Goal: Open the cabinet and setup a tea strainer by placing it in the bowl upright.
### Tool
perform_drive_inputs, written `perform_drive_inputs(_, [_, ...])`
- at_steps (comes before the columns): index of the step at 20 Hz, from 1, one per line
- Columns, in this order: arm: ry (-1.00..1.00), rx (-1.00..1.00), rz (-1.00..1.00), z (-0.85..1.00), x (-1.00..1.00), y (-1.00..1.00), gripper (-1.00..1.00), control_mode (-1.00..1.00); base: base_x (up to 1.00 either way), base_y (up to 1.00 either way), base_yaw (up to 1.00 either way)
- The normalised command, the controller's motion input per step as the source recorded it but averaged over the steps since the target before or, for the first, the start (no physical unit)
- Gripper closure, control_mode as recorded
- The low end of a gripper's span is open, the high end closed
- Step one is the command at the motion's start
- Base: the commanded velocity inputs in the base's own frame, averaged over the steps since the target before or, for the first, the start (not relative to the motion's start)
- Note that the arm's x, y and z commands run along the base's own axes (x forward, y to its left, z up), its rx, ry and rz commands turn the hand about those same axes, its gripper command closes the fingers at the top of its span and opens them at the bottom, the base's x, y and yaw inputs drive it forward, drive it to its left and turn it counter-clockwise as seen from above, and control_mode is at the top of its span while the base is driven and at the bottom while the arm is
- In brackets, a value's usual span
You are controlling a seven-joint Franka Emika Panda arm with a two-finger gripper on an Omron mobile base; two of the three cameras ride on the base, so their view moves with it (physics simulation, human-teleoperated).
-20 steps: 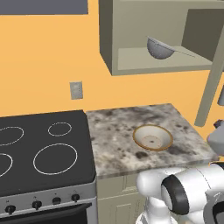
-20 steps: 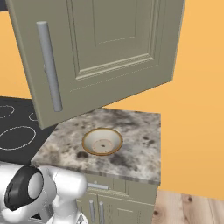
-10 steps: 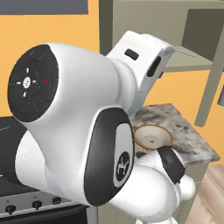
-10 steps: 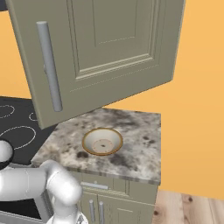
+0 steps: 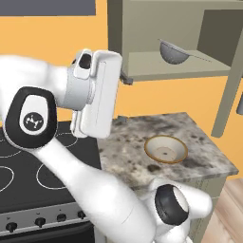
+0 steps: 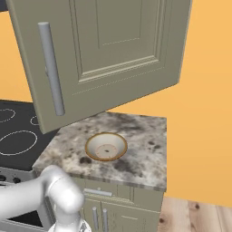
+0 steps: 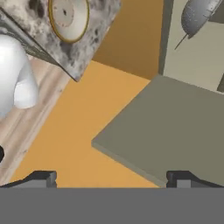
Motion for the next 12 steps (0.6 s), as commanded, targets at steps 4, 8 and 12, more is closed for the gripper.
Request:
perform_drive_inputs(4, [0.20,-0.19,-0.11,-0.06,0.46,-0.34,-1.00,-1.00,0.00,0.00,0.00])
perform_drive_inputs(8, [0.05,-0.05,0.00,0.00,0.29,-0.73,-1.00,-1.00,0.00,0.00,0.00])
perform_drive_inputs(12, [0.02,0.00,0.00,-0.27,0.04,-0.77,-1.00,-1.00,0.00,0.00,0.00])
